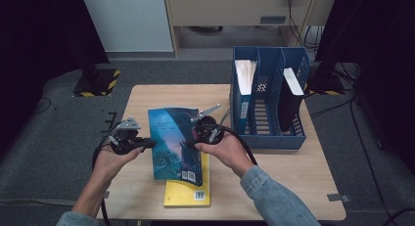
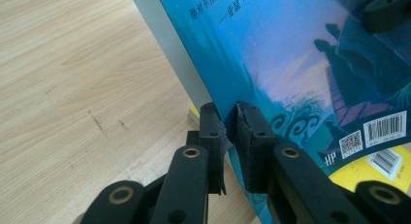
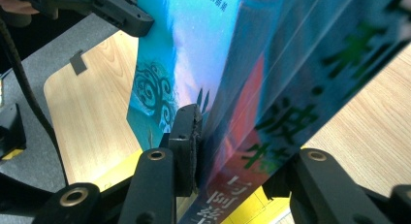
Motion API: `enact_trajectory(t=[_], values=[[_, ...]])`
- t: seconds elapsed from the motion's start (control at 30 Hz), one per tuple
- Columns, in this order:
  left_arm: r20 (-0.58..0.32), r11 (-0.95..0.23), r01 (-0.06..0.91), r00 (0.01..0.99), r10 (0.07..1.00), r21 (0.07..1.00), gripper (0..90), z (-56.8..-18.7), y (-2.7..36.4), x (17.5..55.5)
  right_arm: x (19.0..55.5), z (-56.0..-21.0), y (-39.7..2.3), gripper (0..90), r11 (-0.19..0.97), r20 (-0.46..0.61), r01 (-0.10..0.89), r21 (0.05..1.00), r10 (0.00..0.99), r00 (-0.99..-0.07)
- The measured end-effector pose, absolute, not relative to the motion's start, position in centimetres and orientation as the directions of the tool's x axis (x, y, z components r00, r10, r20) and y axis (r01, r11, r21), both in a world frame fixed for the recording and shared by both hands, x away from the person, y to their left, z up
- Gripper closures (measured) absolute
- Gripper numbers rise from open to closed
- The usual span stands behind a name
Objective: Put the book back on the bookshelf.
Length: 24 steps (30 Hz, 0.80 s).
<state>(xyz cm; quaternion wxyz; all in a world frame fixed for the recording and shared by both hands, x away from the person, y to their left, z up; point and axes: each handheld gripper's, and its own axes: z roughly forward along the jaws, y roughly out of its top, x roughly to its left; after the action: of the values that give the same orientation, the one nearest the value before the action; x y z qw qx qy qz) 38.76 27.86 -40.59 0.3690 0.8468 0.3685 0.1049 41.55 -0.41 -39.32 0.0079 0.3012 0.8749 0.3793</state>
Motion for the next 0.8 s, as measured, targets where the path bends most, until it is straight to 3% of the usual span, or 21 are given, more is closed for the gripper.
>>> enact_trajectory(t=[0.8], values=[[-0.041, -0.454, 0.521, 0.689, 0.724, 0.723, 81.6, -39.1, 28.2, 40.1, 43.5, -35.5, 0.4, 69.4, 0.559, 0.11, 0.443, 0.701, 0.529, -0.842]])
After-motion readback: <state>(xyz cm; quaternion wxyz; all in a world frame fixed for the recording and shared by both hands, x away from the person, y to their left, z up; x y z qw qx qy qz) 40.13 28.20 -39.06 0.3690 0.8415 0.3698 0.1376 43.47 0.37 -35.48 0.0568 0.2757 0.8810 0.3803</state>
